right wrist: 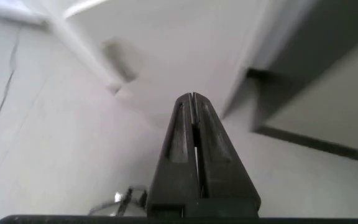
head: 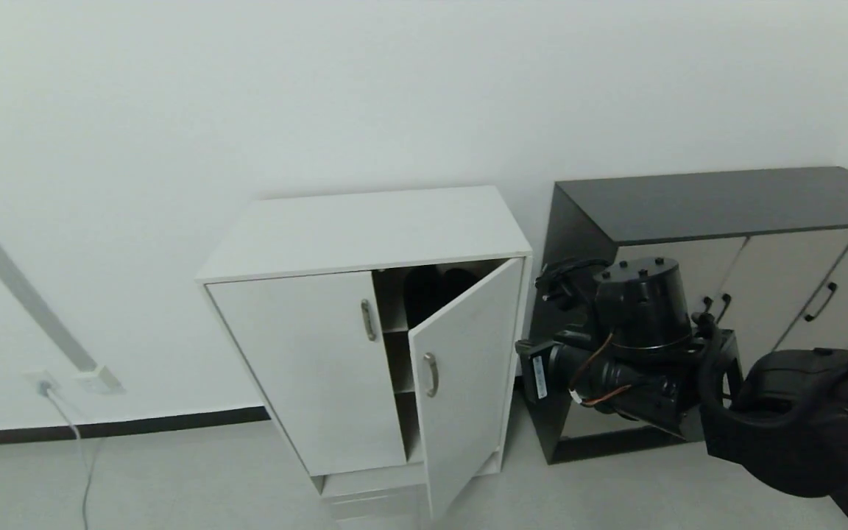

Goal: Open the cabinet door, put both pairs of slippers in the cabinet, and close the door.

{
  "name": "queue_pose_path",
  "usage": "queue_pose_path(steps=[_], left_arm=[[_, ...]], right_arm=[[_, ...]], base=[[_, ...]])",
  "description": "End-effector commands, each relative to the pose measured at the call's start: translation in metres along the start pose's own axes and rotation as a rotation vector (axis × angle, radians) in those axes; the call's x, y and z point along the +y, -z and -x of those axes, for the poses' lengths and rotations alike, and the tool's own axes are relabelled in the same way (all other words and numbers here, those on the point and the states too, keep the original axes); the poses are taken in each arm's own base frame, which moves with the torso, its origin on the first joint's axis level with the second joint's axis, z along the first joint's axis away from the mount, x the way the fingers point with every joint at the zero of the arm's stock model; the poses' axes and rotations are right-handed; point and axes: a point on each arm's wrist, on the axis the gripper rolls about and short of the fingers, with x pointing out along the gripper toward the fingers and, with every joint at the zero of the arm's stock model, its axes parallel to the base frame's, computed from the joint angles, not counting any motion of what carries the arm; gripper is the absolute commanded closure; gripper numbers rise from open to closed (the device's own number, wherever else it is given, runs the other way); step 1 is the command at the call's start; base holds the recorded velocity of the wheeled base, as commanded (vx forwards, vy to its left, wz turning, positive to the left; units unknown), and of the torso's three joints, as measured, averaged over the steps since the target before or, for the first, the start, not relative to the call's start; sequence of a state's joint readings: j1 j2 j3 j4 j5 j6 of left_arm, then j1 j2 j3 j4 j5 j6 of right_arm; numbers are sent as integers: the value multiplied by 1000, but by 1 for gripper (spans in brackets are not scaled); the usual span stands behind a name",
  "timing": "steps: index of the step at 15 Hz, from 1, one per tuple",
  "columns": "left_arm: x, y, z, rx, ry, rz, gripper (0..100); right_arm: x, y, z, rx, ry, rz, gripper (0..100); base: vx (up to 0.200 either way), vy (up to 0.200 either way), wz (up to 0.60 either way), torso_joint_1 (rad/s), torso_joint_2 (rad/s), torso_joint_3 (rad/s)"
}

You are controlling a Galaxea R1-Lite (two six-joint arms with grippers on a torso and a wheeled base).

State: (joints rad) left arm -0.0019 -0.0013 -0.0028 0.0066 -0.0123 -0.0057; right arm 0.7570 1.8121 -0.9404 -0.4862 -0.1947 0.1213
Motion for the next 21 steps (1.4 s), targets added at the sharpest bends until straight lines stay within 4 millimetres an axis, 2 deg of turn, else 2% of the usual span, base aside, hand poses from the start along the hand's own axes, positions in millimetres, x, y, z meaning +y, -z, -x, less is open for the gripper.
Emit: queue_pose_path(steps=[1, 7, 10, 16, 21], left_arm=[[0, 0, 0, 1, 0, 0, 100], [0, 0, 0, 1, 0, -3, 100], [0, 0, 0, 1, 0, -4, 100], [0, 0, 0, 1, 0, -3, 100], [0, 0, 0, 1, 0, -3, 100]], right_arm=[[0, 4, 1, 12, -19, 2, 100], [-8, 53, 6, 24, -51, 57, 100], [-10, 75, 5, 74, -62, 65, 100], [-5, 93, -24, 57, -67, 78, 100], [-9, 86, -60, 14, -57, 58, 100]], base=[[0, 0, 0, 0, 0, 0], [0, 0, 0, 0, 0, 0], [200, 0, 0, -2, 4, 1], [200, 0, 0, 4, -1, 2], [0, 0, 0, 0, 0, 0]])
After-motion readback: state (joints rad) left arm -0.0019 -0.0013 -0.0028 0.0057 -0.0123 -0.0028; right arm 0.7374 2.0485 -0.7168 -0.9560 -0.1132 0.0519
